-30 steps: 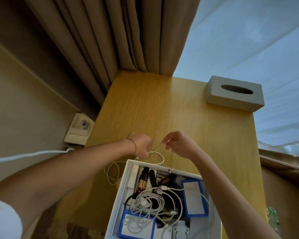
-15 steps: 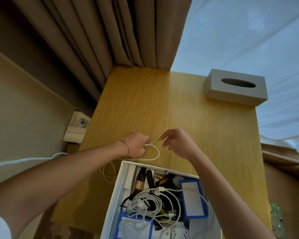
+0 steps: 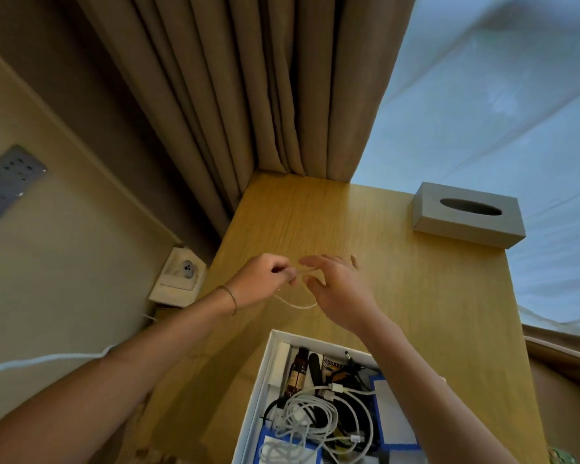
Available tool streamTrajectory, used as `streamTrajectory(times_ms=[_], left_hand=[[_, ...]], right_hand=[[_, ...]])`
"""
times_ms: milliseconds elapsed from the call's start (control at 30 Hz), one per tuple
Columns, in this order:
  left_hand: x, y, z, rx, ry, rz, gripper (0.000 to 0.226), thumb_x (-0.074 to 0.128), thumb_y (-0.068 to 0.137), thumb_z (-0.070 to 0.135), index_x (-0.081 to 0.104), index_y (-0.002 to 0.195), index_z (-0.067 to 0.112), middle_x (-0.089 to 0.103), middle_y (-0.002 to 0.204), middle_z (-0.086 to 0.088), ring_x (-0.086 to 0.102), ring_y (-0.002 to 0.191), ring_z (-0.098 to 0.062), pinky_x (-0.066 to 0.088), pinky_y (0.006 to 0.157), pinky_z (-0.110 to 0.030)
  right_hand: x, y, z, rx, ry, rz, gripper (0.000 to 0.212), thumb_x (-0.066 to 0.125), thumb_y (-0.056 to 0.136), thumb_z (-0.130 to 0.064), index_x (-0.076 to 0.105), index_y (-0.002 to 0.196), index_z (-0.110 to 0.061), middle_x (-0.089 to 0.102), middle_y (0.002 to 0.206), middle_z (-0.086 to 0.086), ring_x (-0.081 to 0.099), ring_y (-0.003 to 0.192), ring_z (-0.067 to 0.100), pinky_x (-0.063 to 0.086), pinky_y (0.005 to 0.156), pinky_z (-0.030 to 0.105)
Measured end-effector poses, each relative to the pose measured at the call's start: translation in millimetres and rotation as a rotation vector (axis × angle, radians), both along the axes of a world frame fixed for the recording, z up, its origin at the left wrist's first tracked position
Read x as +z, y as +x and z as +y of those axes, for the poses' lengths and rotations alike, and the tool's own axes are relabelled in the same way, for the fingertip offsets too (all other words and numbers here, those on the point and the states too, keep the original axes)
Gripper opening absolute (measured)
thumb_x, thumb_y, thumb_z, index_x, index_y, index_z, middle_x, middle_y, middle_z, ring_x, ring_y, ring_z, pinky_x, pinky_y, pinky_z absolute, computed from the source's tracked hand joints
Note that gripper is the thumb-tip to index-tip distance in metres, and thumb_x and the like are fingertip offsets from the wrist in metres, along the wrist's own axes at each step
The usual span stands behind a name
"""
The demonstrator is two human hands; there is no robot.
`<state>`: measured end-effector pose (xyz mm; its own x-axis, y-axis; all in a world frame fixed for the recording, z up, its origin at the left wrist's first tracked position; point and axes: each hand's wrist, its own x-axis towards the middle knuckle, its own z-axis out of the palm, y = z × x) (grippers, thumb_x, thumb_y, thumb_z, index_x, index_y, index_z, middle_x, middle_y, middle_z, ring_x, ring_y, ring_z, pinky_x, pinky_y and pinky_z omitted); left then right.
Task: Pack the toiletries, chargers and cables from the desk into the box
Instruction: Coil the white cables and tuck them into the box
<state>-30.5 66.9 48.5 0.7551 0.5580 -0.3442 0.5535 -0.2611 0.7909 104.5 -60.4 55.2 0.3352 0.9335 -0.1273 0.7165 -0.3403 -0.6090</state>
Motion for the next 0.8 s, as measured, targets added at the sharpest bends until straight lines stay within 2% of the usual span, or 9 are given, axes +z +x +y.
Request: streamTrajectory(times_ms=[67, 167, 233, 300, 367, 500, 633, 700, 800], left_hand=[[23.5, -9.8, -3.2, 0.075, -0.057, -0.127, 0.032, 0.054, 0.102, 0.022, 0.065, 0.073, 0.013, 0.056, 0.063, 0.002, 0.052, 0.06, -0.012, 0.043, 0.057, -0.023], [50.2, -20.7, -13.6, 0.24, -0.29, -0.382, 0.033, 0.051, 0.102, 0.017, 0.061, 0.072, 0.01, 0.071, 0.089, -0.004, 0.065, 0.088, -0.019, 0.053, 0.076, -0.029], [63.4, -23.5, -20.7, 0.294, -0.461, -0.548, 0.034, 0.046, 0.103, 0.016, 0.059, 0.074, 0.006, 0.073, 0.115, -0.012, 0.065, 0.113, -0.024, 0.051, 0.096, -0.039], [73.0, -23.5, -28.0, 0.308, -0.6, -0.696, 0.034, 0.042, 0.104, 0.018, 0.056, 0.076, 0.003, 0.069, 0.123, -0.02, 0.06, 0.124, -0.028, 0.043, 0.107, -0.044], [80.9, -21.2, -36.3, 0.328, -0.665, -0.802, 0.034, 0.041, 0.104, 0.021, 0.053, 0.078, 0.004, 0.07, 0.117, -0.025, 0.059, 0.125, -0.033, 0.039, 0.11, -0.047], [94.5, -15.2, -50.7, 0.435, -0.671, -0.931, 0.038, 0.037, 0.106, 0.027, 0.05, 0.075, 0.01, 0.071, 0.094, -0.018, 0.066, 0.107, -0.041, 0.045, 0.098, -0.049], [110.8, -9.9, -51.3, 0.553, -0.737, -1.09, 0.037, 0.034, 0.106, 0.033, 0.046, 0.078, 0.013, 0.053, 0.078, -0.007, 0.063, 0.073, -0.027, 0.051, 0.089, -0.052], [116.6, -8.3, -48.5, 0.588, -0.716, -1.107, 0.037, 0.034, 0.106, 0.035, 0.046, 0.077, 0.016, 0.049, 0.074, -0.004, 0.053, 0.061, -0.02, 0.055, 0.068, -0.039], [120.9, -12.3, -37.4, 0.61, -0.564, -1.047, 0.036, 0.033, 0.107, 0.033, 0.044, 0.076, 0.019, 0.047, 0.071, 0.0, 0.038, 0.047, -0.011, 0.035, 0.043, -0.022]], right_hand=[[9.9, -7.3, 2.0, -0.011, 0.026, -0.082, 0.025, 0.045, 0.104, -0.036, 0.065, 0.119, -0.032, 0.071, 0.114, -0.01, 0.059, 0.119, 0.016, 0.012, 0.122, 0.057], [25.5, -15.6, -0.3, -0.063, 0.12, 0.101, 0.034, 0.041, 0.106, -0.036, 0.067, 0.088, -0.025, 0.071, 0.08, -0.007, 0.066, 0.081, 0.015, 0.044, 0.105, 0.049], [34.9, -24.0, -1.9, -0.112, 0.182, 0.207, 0.038, 0.041, 0.106, -0.034, 0.064, 0.078, -0.023, 0.068, 0.073, -0.003, 0.064, 0.07, 0.018, 0.054, 0.078, 0.05], [42.8, -34.3, -3.3, -0.162, 0.239, 0.279, 0.04, 0.041, 0.106, -0.034, 0.062, 0.074, -0.024, 0.066, 0.07, -0.001, 0.063, 0.067, 0.021, 0.053, 0.071, 0.054], [48.7, -44.8, -5.6, -0.21, 0.295, 0.318, 0.04, 0.041, 0.106, -0.037, 0.066, 0.079, -0.022, 0.07, 0.074, 0.002, 0.066, 0.071, 0.023, 0.054, 0.071, 0.054], [55.2, -60.9, -7.8, -0.303, 0.367, 0.395, 0.043, 0.042, 0.105, -0.043, 0.074, 0.096, -0.015, 0.076, 0.089, 0.008, 0.071, 0.086, 0.025, 0.057, 0.081, 0.051], [66.7, -76.7, -8.1, -0.273, 0.323, 0.882, 0.036, 0.043, 0.106, -0.039, 0.075, 0.097, -0.026, 0.078, 0.087, -0.001, 0.073, 0.082, 0.011, 0.058, 0.079, 0.033], [72.7, -82.8, -12.9, -0.251, 0.239, 1.006, 0.038, 0.046, 0.104, -0.041, 0.077, 0.086, -0.028, 0.076, 0.078, 0.001, 0.072, 0.075, 0.013, 0.055, 0.081, 0.035], [78.3, -84.7, -22.5, -0.122, 0.201, 1.018, 0.034, 0.056, 0.1, -0.037, 0.076, 0.082, -0.016, 0.066, 0.067, 0.011, 0.066, 0.068, 0.028, 0.052, 0.082, 0.045]])
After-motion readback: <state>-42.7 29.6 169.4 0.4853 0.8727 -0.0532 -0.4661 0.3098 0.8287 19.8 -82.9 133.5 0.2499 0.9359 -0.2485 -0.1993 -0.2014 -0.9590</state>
